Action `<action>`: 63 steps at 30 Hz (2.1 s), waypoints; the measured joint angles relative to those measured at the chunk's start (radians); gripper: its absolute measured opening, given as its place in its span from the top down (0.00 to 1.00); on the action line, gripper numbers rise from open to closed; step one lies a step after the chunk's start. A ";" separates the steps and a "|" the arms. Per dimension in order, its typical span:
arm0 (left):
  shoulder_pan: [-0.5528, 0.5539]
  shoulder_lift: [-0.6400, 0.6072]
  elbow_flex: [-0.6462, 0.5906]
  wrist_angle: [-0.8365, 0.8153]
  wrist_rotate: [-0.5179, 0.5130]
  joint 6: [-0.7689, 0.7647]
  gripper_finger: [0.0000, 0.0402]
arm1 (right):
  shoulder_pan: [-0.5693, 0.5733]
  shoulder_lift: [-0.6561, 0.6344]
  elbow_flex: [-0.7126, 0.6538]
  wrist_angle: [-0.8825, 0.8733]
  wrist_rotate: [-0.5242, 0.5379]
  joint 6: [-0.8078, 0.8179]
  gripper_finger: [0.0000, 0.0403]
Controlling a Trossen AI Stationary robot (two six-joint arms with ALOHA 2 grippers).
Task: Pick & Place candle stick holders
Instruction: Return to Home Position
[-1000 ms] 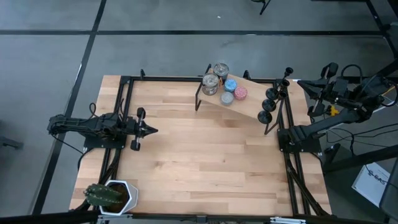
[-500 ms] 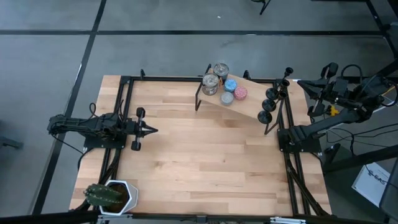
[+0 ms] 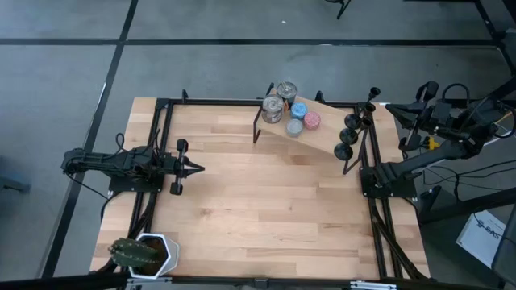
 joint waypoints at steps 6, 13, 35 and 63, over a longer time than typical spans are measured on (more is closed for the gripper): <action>0.000 0.000 0.000 0.000 0.000 0.000 0.97 | 0.000 0.000 0.000 0.000 0.000 0.000 0.99; 0.000 0.000 0.000 0.000 0.000 -0.001 0.98 | 0.000 0.000 0.000 0.000 0.000 0.000 0.99; 0.000 0.000 0.000 0.000 -0.001 -0.001 0.98 | 0.000 0.000 0.000 0.000 0.000 0.000 0.99; 0.000 0.000 0.000 0.000 -0.001 -0.001 0.97 | 0.000 0.000 0.000 0.000 0.000 0.000 0.99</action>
